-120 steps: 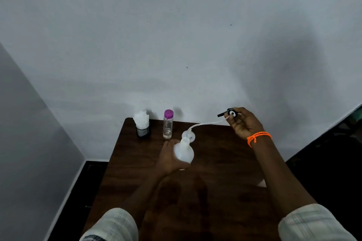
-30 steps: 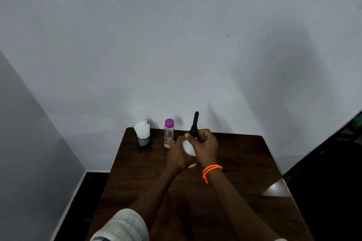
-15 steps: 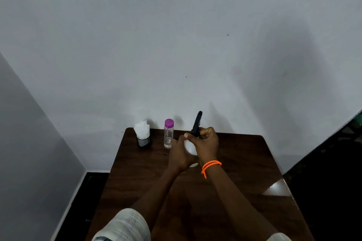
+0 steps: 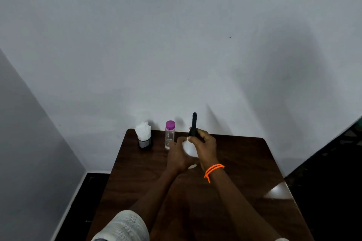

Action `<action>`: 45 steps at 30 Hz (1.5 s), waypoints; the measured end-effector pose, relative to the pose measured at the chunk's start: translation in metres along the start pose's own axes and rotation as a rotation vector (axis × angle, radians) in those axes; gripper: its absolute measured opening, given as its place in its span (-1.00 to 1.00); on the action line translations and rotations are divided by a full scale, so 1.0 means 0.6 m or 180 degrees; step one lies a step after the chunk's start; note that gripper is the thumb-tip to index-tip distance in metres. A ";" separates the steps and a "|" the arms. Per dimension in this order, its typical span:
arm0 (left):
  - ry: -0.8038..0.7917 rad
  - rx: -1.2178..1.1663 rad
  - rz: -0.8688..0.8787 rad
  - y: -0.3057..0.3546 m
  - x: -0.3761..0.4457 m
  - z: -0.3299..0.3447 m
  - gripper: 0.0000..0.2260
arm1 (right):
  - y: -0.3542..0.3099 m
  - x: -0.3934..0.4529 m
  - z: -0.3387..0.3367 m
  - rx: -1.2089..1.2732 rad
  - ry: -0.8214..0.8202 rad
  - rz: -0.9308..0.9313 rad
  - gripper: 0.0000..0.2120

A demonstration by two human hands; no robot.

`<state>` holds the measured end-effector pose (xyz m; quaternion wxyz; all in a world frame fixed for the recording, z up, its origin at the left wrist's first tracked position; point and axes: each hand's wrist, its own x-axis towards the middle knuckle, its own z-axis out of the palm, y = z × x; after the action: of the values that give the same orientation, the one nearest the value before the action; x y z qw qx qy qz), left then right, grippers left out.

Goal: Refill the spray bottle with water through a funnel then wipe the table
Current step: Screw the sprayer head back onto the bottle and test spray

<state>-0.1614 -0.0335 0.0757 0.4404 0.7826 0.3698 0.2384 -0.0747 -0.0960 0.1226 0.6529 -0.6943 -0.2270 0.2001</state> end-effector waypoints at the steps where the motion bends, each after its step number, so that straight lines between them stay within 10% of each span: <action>1: -0.0012 0.0003 0.0001 0.003 0.000 -0.003 -0.09 | 0.001 0.000 -0.002 -0.0050 -0.0012 -0.0018 -0.75; 45: 0.0026 -0.0017 0.0059 -0.044 0.021 0.005 -0.25 | -0.003 0.003 0.013 -0.0716 0.0116 -0.0110 -0.74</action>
<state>-0.1615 -0.0164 0.0522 0.4387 0.7838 0.3637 0.2466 -0.0778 -0.0886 0.1240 0.5783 -0.7627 -0.2481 0.1494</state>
